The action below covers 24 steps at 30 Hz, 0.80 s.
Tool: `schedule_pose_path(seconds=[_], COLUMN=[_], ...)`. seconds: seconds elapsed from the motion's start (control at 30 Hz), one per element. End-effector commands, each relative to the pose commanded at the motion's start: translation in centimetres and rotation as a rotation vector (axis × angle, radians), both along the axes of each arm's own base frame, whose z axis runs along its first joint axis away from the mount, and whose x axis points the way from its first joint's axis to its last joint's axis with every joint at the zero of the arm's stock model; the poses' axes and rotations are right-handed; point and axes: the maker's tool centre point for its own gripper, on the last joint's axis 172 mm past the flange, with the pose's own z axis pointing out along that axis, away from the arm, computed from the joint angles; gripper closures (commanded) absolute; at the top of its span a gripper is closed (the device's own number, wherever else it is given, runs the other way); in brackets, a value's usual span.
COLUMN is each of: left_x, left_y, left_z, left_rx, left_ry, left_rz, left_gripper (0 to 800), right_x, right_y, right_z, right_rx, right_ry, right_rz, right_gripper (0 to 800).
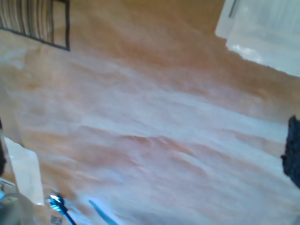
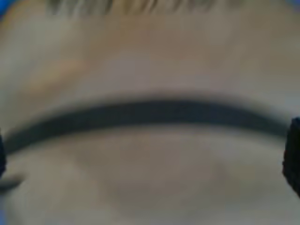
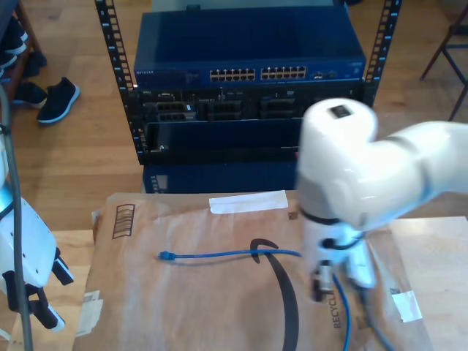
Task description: Grab the cable and plug it in
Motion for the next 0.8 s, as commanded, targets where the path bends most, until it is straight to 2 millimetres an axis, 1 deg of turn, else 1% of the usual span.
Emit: schedule_pose_path(seconds=[0.17, 0.2, 0.27, 0.33, 0.4, 0.5, 0.57, 0.7, 0.77, 0.8], left_x=[0.6, 0.8, 1.9, 2.5, 2.9, 4.1, 4.6, 4.6, 4.7, 4.7], left_y=[0.1, -0.3, -1.1, -1.7, -1.9, -1.5, -1.6, -1.9, -2.7, -2.8], left_z=[-0.9, -0.9, -0.4, -0.2, -0.8, -1.1, -1.0, -1.1, -1.0, -1.0], left_rx=[-0.006, -0.020, -0.051, -0.078, -0.091, -0.080, -0.075, -0.074, -0.074, -0.072], left_ry=[0.019, 0.013, -0.014, -0.024, -0.015, -0.040, -0.053, -0.053, -0.053, -0.053], left_rz=[0.011, 0.018, 0.038, 0.053, 0.062, 0.071, 0.065, 0.055, 0.031, 0.033], left_gripper=[0, 0, 0, 0, 0, 0, 0, 0, 0, 0], right_x=[3.9, 4.4, 5.1, 5.3, 5.2, 5.9, 5.7, 5.6, 5.6, 5.5], right_y=[5.1, 5.9, 7.7, 8.8, 10.2, 11.1, 11.3, 11.2, 11.2, 11.0], right_z=[-0.9, -1.1, -1.9, -2.7, -3.1, -3.4, -3.5, -3.9, -4.7, -5.1], right_rx=[0.044, 0.047, 0.050, 0.050, 0.068, 0.087, 0.087, 0.085, 0.082, 0.077], right_ry=[-0.075, -0.079, -0.084, -0.079, -0.090, -0.122, -0.123, -0.121, -0.116, -0.110], right_rz=[0.044, 0.050, 0.071, 0.083, 0.094, 0.097, 0.102, 0.102, 0.100, 0.098], right_gripper=[3, 3, 4, 4, 4, 7, 9, 45, 53, 68])
